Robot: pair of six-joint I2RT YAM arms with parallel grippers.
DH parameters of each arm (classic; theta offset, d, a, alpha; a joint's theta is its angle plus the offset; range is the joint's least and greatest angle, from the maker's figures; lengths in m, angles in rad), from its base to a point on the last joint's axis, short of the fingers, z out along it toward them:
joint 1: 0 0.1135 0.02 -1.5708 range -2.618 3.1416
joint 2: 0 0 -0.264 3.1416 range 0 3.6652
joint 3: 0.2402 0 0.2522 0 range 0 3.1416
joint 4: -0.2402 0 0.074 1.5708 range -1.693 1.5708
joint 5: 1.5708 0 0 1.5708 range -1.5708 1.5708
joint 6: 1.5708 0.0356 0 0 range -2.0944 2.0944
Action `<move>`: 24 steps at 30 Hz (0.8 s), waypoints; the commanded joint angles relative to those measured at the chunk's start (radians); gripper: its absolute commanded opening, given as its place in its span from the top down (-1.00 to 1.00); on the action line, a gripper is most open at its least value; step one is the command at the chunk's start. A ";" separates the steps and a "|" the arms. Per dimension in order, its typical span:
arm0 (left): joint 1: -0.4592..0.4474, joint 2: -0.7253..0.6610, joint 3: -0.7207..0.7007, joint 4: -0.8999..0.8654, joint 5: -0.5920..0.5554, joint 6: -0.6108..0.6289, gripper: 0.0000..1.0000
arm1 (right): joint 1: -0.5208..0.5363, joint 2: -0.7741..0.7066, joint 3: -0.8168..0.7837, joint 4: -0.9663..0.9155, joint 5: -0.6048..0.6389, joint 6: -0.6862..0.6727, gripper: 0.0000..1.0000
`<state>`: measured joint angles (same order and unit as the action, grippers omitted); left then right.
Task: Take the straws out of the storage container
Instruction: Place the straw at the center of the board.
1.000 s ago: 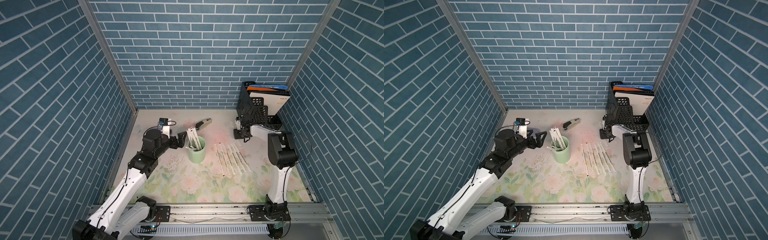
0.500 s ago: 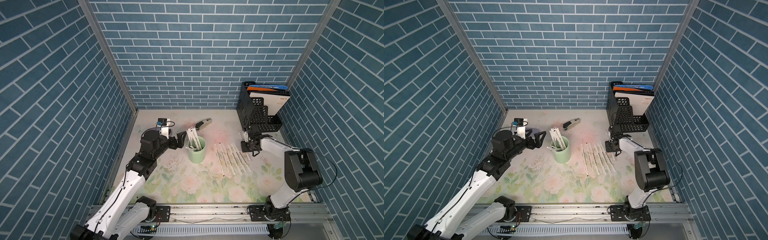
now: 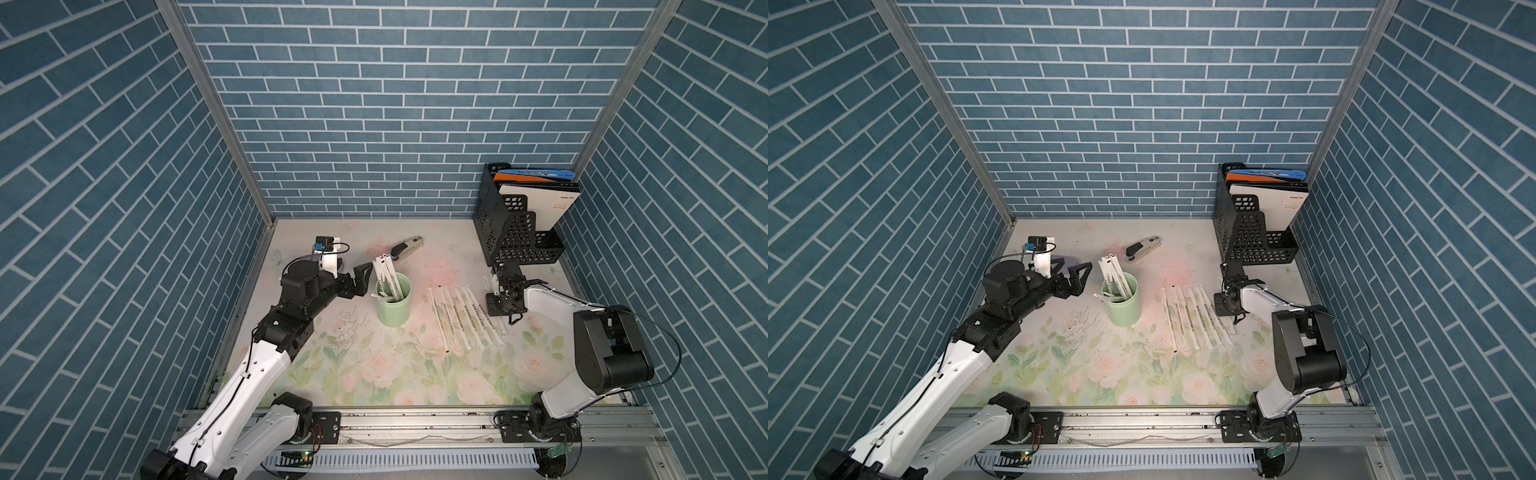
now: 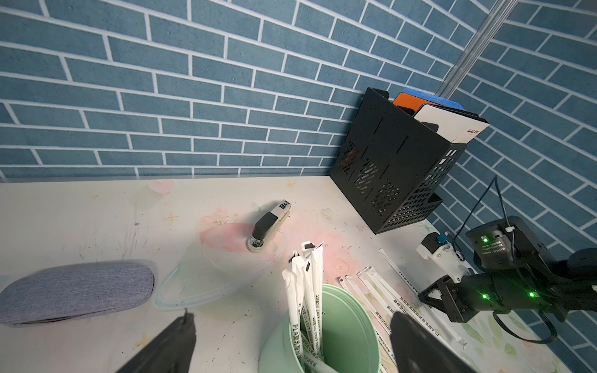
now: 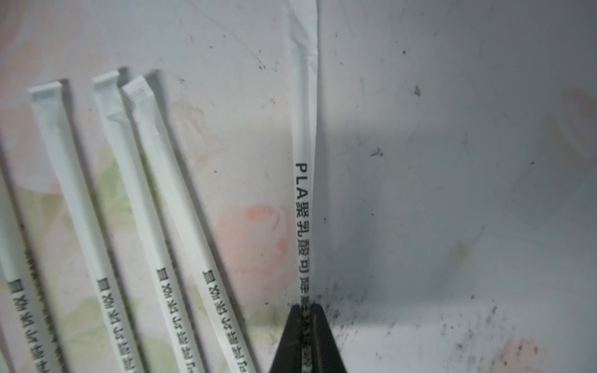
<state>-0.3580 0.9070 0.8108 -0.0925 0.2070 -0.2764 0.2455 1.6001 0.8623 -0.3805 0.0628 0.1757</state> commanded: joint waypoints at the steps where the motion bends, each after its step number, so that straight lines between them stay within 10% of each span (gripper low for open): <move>1: -0.002 -0.007 0.008 0.016 0.005 0.002 -0.99 | -0.004 0.017 -0.023 -0.011 0.023 0.041 0.82; 16: -0.003 -0.007 0.010 0.016 0.002 0.003 -0.99 | 0.010 -0.138 0.012 -0.058 0.029 0.048 0.47; 24: -0.003 0.003 0.011 0.014 -0.001 0.003 -0.99 | 0.232 -0.279 0.143 -0.013 -0.086 0.064 0.42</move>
<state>-0.3584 0.9089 0.8108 -0.0925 0.2047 -0.2764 0.3923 1.3293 0.9520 -0.4141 0.0338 0.2096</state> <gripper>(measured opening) 0.995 0.289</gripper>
